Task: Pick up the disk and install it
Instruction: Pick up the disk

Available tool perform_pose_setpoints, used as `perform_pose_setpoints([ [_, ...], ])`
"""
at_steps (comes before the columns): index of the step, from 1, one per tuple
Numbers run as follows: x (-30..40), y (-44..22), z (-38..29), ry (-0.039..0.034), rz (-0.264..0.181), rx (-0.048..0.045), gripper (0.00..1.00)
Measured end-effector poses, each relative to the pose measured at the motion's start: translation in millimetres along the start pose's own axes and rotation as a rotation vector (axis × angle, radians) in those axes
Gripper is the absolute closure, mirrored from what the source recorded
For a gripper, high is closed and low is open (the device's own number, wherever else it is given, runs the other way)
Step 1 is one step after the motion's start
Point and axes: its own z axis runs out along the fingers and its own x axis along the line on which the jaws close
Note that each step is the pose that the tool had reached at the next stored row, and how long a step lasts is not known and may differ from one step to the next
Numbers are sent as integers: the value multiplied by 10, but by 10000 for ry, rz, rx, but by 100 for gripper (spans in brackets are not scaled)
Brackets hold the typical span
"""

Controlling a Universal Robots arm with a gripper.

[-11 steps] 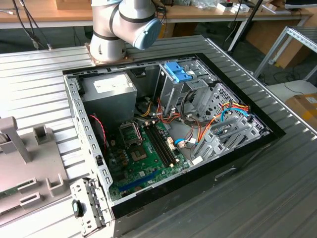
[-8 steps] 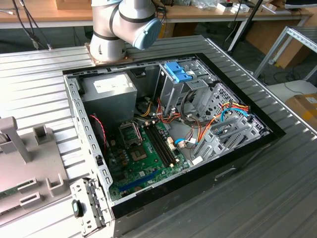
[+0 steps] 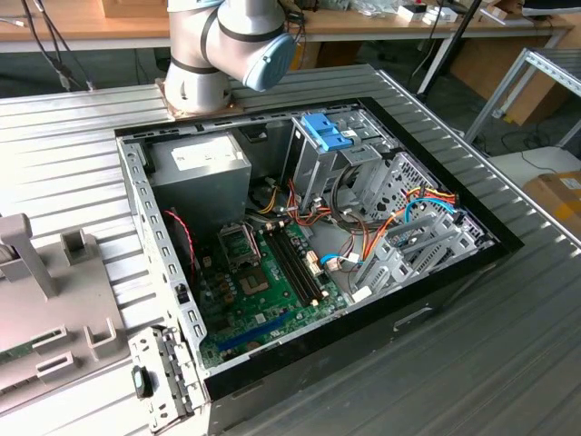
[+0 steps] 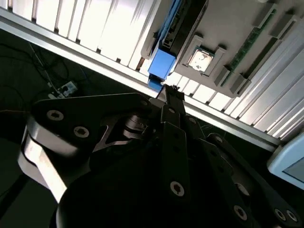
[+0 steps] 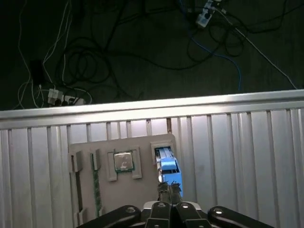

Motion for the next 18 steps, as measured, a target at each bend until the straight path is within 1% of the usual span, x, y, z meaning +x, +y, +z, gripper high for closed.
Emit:
perform_pose_setpoints([
  [3,0,0,1,9,-53,0,89],
  [4,0,2,11,-21,-85,11,89],
  [5,0,2,21,-67,-113,19,89],
  [6,0,2,24,-81,-182,20,89],
  [9,-2,2,43,-82,-251,40,89],
  [18,-3,2,45,-82,-251,41,89],
])
